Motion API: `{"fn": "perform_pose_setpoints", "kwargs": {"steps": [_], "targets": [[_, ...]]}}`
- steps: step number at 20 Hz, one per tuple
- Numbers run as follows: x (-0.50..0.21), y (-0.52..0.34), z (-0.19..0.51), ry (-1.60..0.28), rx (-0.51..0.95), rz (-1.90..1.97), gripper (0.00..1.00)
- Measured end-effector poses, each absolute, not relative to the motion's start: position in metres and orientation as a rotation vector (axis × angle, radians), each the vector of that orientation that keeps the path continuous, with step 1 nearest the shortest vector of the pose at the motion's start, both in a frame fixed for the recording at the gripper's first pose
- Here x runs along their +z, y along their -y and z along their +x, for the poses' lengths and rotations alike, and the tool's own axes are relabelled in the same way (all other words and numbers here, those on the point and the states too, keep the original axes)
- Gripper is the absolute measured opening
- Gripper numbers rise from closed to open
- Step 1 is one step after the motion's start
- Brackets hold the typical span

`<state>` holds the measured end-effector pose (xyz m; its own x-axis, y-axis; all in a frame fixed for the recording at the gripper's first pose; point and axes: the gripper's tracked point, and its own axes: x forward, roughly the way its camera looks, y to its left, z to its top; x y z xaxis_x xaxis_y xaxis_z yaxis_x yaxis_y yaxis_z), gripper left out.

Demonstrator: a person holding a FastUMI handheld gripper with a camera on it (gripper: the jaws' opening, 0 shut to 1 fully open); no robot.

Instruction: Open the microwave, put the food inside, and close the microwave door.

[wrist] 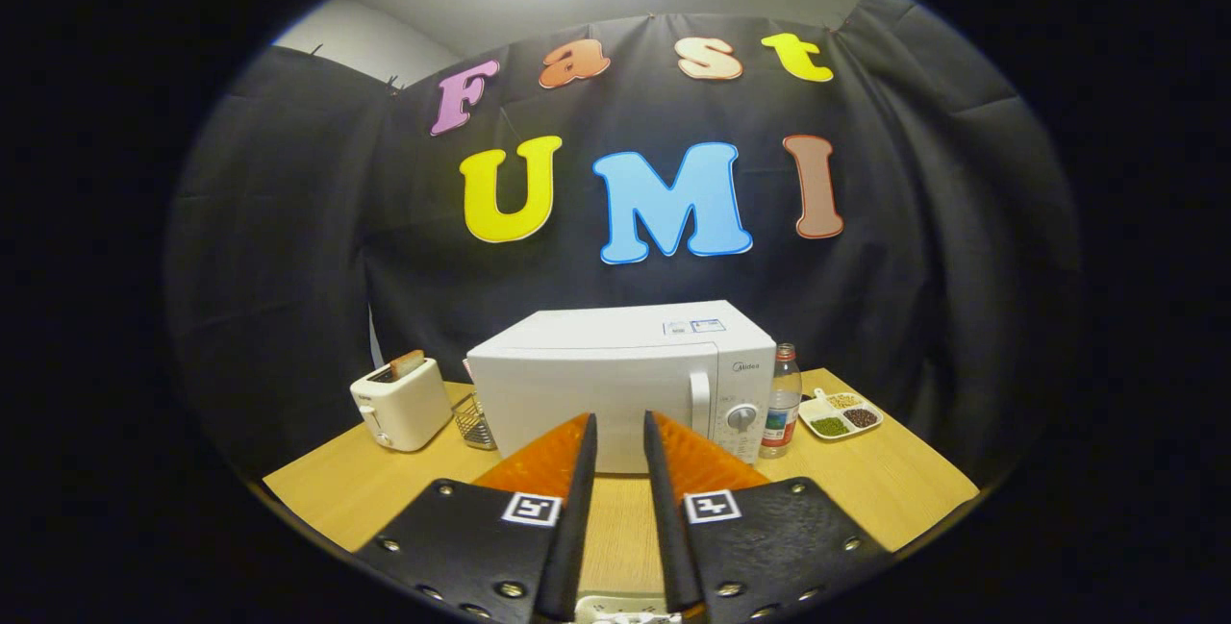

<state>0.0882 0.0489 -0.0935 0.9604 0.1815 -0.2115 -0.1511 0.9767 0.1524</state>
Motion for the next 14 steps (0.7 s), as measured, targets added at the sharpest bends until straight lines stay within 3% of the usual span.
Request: {"fn": "perform_pose_setpoints", "kwargs": {"steps": [1, 4, 5, 7, 14], "targets": [[-0.092, -0.046, 0.08, -0.22, 0.164, 0.13, 0.46], [-0.092, -0.046, 0.057, -0.213, 0.169, 0.115, 0.59], [-0.093, -0.046, 0.049, -0.213, 0.176, 0.107, 0.76], [-0.093, -0.048, 0.037, -0.209, 0.193, 0.092, 0.95], [-0.081, -0.039, 0.021, -0.18, 0.171, 0.092, 0.97]]}}
